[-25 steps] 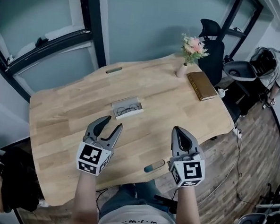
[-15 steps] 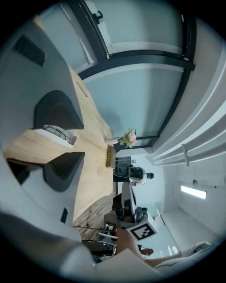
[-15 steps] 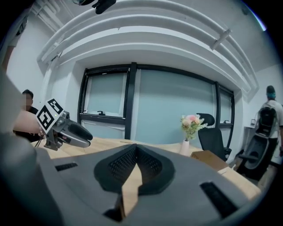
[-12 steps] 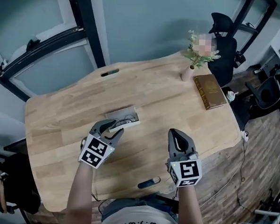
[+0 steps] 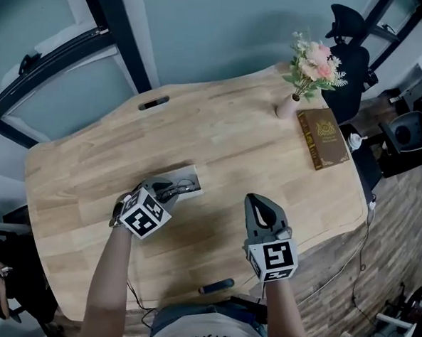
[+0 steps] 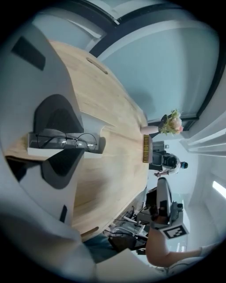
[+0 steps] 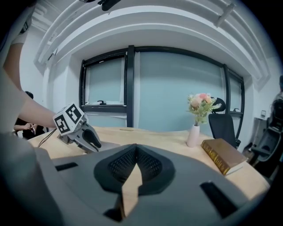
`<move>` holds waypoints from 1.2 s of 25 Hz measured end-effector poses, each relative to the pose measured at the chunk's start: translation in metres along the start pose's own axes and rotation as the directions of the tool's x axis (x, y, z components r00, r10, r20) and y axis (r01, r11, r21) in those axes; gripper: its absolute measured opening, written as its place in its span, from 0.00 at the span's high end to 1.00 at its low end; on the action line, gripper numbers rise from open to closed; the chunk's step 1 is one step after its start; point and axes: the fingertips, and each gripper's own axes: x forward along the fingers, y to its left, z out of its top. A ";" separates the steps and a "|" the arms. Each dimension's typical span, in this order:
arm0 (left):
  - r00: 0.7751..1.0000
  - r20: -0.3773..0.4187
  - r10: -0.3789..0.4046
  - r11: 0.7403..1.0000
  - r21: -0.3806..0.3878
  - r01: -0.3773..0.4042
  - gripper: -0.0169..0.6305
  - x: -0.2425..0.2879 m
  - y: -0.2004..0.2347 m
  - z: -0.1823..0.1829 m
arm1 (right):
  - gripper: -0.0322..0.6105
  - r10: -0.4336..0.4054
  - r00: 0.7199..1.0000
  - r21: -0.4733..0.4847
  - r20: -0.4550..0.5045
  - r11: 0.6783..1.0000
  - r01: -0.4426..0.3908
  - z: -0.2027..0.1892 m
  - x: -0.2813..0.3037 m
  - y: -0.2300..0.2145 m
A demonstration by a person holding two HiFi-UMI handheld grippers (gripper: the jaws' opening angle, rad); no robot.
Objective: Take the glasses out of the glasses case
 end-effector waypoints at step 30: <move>0.990 0.049 0.131 0.976 0.171 -0.138 0.94 -0.045 0.010 0.026 | 0.93 -0.012 0.999 -0.068 0.046 0.998 0.015 0.030 -0.027 0.032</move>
